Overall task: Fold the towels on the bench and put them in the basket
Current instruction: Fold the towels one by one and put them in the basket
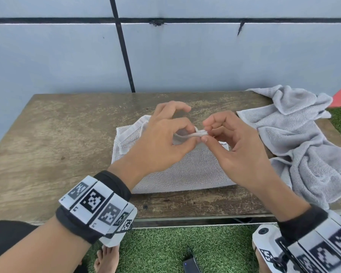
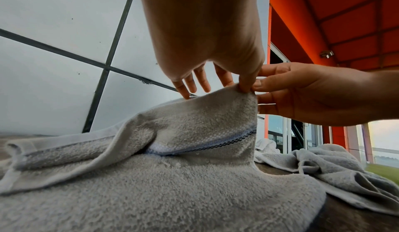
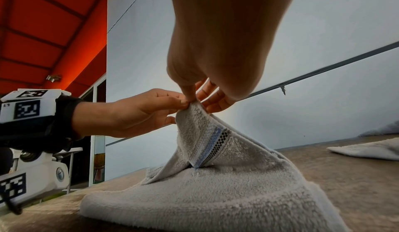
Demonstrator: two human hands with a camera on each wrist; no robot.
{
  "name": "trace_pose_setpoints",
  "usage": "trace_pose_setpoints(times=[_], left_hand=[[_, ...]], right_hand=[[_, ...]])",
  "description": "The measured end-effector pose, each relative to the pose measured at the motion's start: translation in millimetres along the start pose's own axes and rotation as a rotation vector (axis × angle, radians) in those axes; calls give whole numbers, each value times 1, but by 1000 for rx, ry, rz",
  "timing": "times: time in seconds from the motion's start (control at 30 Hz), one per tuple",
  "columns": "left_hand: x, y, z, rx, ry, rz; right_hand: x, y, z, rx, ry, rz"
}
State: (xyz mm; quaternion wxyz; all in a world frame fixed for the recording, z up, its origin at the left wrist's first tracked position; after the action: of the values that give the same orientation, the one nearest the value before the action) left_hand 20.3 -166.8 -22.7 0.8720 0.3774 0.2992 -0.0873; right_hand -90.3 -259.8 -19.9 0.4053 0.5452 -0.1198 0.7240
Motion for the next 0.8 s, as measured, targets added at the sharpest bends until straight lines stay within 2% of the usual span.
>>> trace_pose_setpoints(times=[0.17,0.43,0.6,0.7,0.8], left_hand=[[13,-2,3,126,-23,152],[43,15,0,153,-11,302],[54,31,0,154,-14,419],[68,43,-1,147,35,489],[82,47,-8,197,96,545]], right_hand=[[0,9,2,-19,25,9],[-10,32,3,-155,1,50],[-25,62,11,-294,-58,4],[-31,75,11,-356,-93,-12],[-37,79,7,-356,-105,-67]])
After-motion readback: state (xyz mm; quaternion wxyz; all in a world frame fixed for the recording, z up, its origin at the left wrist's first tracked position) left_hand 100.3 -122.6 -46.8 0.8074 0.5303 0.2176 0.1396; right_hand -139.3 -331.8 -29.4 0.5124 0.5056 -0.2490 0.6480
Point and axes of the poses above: each hand's wrist, its own z-axis towards the middle knuckle, its own y-axis out of the back of the hand, x = y × z, the point moved 9 cm from there along z, towards the middle knuckle, and after that the axes turned 11 degrees about -x, right-handed, at the moved point
